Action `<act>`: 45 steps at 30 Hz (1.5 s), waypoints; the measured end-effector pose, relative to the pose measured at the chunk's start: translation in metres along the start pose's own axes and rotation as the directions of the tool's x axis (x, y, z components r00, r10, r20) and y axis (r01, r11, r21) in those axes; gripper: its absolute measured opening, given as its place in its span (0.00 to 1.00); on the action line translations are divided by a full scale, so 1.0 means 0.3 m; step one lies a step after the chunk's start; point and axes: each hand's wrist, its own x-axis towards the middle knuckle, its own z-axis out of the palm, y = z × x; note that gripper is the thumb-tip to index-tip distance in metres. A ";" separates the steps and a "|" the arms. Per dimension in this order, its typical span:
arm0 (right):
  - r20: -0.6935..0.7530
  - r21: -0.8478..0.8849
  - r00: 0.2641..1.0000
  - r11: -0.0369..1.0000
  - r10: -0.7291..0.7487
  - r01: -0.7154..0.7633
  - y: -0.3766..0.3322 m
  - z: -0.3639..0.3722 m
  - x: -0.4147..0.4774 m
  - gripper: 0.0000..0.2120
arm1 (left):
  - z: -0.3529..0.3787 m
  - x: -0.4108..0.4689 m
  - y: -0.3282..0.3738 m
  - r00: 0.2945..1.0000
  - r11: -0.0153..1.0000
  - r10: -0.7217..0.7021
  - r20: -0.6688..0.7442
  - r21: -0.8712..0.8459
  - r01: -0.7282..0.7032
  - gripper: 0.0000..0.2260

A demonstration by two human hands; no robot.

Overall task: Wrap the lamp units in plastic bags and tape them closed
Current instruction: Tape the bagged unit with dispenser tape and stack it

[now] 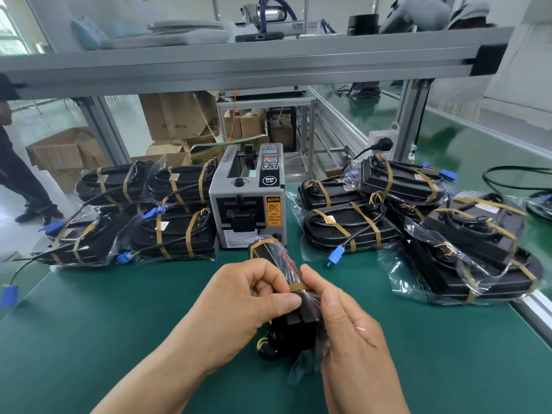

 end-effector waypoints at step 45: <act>0.106 -0.634 0.978 0.770 0.178 -0.071 -0.133 0.035 0.413 0.12 | -0.075 0.084 -0.041 0.983 0.960 -0.170 -0.065 -0.238 0.150 0.11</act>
